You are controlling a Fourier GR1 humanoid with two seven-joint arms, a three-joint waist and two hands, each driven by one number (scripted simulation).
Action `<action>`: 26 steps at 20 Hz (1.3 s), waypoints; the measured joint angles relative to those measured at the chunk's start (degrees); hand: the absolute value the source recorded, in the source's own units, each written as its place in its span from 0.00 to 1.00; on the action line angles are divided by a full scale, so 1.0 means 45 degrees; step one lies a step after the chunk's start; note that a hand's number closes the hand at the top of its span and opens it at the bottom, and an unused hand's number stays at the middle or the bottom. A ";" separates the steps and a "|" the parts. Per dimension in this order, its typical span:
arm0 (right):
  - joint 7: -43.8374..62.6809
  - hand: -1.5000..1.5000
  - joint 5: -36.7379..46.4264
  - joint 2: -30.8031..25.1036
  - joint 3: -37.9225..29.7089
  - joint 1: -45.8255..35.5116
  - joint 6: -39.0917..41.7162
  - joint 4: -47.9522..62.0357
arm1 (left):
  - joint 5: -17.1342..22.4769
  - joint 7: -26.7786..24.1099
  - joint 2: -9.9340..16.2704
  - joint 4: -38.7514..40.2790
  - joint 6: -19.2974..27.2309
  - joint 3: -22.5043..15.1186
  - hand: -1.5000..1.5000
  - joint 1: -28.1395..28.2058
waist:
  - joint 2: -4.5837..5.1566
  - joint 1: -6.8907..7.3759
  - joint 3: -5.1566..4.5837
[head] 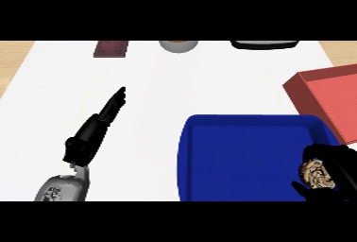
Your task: Pick the cupcake from the tray and place it in the cardboard box
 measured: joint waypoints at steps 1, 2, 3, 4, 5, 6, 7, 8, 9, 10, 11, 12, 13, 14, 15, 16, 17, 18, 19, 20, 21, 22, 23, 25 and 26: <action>-0.0224 1.00 -0.0260 -0.0188 -0.0323 0.0450 -0.0153 -0.0542 | 0.0048 -0.0042 0.0054 0.0063 -0.0068 0.0062 0.50 -0.0038 | 0.0004 0.0000 0.0000; -0.0453 1.00 -0.0580 -0.0413 -0.0687 0.0838 -0.0170 -0.1034 | 0.0065 0.0117 0.0001 0.0137 -0.0052 0.0082 0.50 -0.0259 | 0.0010 0.0006 -0.0001; -0.0570 1.00 -0.0911 -0.0576 -0.1004 0.1324 -0.0118 -0.1725 | 0.0076 0.0161 -0.0006 0.0047 -0.0068 0.0061 0.50 -0.0180 | 0.0006 0.0007 -0.0002; -0.0723 1.00 -0.1373 -0.0785 -0.1432 0.1517 0.0061 -0.2187 | 0.0045 0.0222 -0.0063 -0.0050 -0.0055 -0.0021 0.50 -0.0131 | 0.0008 0.0040 -0.0001; -0.0869 1.00 -0.1740 -0.0952 -0.1782 0.1983 0.0171 -0.2874 | 0.0119 0.0331 -0.0009 -0.0042 -0.0099 0.0085 0.50 -0.0248 | 0.0004 0.0010 -0.0005; -0.1207 1.00 -0.2185 -0.1095 -0.2207 0.2531 0.0173 -0.3399 | 0.0135 0.0318 0.0020 0.0068 -0.0096 0.0172 0.50 -0.0348 | 0.0000 -0.0040 -0.0007; -0.1330 1.00 -0.2649 -0.1204 -0.2613 0.2869 0.0349 -0.3972 | 0.0205 0.0364 0.0075 0.0007 -0.0152 0.0245 0.50 -0.0385 | 0.0000 -0.0030 -0.0005; -0.1499 1.00 -0.3169 -0.1350 -0.3055 0.3239 0.0592 -0.4540 | 0.0243 0.0254 0.0058 0.0069 -0.0174 0.0262 0.50 -0.0340 | 0.0000 -0.0035 -0.0007; -0.1660 1.00 -0.3644 -0.1403 -0.3444 0.3606 0.0798 -0.5074 | 0.0095 0.0190 -0.0033 0.0148 -0.0054 0.0172 0.50 -0.0327 | 0.0001 -0.0037 -0.0009; -0.1824 1.00 -0.4207 -0.1423 -0.3897 0.3904 0.0977 -0.5546 | 0.0099 0.0137 0.0020 0.0056 -0.0093 0.0179 0.50 -0.0208 | -0.0005 -0.0033 -0.0008; -0.1898 1.00 -0.4734 -0.1374 -0.4313 0.4270 0.1157 -0.6134 | 0.0130 0.0110 0.0104 0.0064 -0.0151 0.0247 0.50 -0.0195 | -0.0013 -0.0066 -0.0010; -0.1997 1.00 -0.5373 -0.1370 -0.4836 0.4450 0.1383 -0.6446 | 0.0136 0.0193 0.0090 0.0051 -0.0143 0.0257 0.50 -0.0243 | -0.0012 -0.0056 -0.0010; -0.1896 1.00 -0.5913 -0.1319 -0.5315 0.4629 0.1627 -0.6877 | 0.0187 0.0080 0.0110 0.0104 -0.0199 0.0288 0.50 -0.0182 | -0.0007 -0.0040 -0.0010; -0.1674 1.00 -0.6454 -0.1323 -0.5834 0.4688 0.1906 -0.7288 | 0.0149 -0.0030 0.0132 0.0194 -0.0211 0.0292 0.50 -0.0189 | 0.0000 -0.0020 -0.0011; -0.1474 1.00 -0.6906 -0.1258 -0.6321 0.4835 0.2146 -0.7722 | 0.0089 0.0124 -0.0008 0.0037 -0.0133 0.0149 0.50 -0.0144 | -0.0001 0.0003 -0.0012; -0.1260 1.00 -0.7340 -0.1143 -0.6784 0.5017 0.2396 -0.8119 | 0.0118 0.0258 0.0020 -0.0229 -0.0180 0.0122 0.50 -0.0033 | -0.0003 0.0034 -0.0012; -0.1103 1.00 -0.7956 -0.1070 -0.7311 0.5201 0.2717 -0.8440 | 0.0166 0.0292 0.0061 -0.0247 -0.0226 0.0172 0.50 -0.0046 | -0.0004 0.0025 -0.0012; -0.0806 1.00 -0.8449 -0.1021 -0.7738 0.5150 0.2976 -0.8624 | 0.0119 0.0349 0.0004 -0.0193 -0.0178 0.0147 0.50 -0.0170 | 0.0006 0.0056 -0.0012; -0.0628 1.00 -0.8887 -0.0955 -0.8216 0.5150 0.3230 -0.8705 | 0.0097 0.0365 -0.0034 -0.0197 -0.0161 0.0125 0.50 -0.0247 | 0.0014 0.0084 -0.0012; -0.0240 1.00 -0.9294 -0.0913 -0.8648 0.5120 0.3487 -0.9019 | 0.0026 0.0319 -0.0050 -0.0110 -0.0146 0.0093 0.50 -0.0321 | 0.0023 0.0104 -0.0008; 0.0116 1.00 -0.9590 -0.1056 -0.9005 0.4819 0.3703 -0.8891 | -0.0003 0.0312 -0.0111 -0.0033 -0.0126 0.0058 0.50 -0.0411 | 0.0034 0.0157 -0.0011; 0.0342 1.00 -0.9885 -0.1144 -0.9354 0.4555 0.3916 -0.8700 | 0.0009 0.0344 -0.0110 -0.0049 -0.0178 0.0035 0.50 -0.0390 | 0.0043 0.0202 -0.0010; 0.0433 1.00 -0.9926 -0.1198 -0.9518 0.4251 0.4036 -0.8352 | 0.0020 0.0307 -0.0149 0.0015 -0.0210 0.0006 0.50 -0.0384 | 0.0052 0.0247 -0.0010; 0.0954 1.00 -1.0277 -0.1515 -1.0020 0.3569 0.4401 -0.7939 | 0.0076 0.0476 -0.0171 -0.0051 -0.0253 0.0039 0.50 -0.0513 | 0.0066 0.0308 -0.0003; 0.1275 1.00 -1.0296 -0.1679 -1.0052 0.3151 0.4502 -0.7694 | 0.0049 0.0383 -0.0213 0.0080 -0.0240 0.0034 0.50 -0.0594 | 0.0073 0.0339 -0.0004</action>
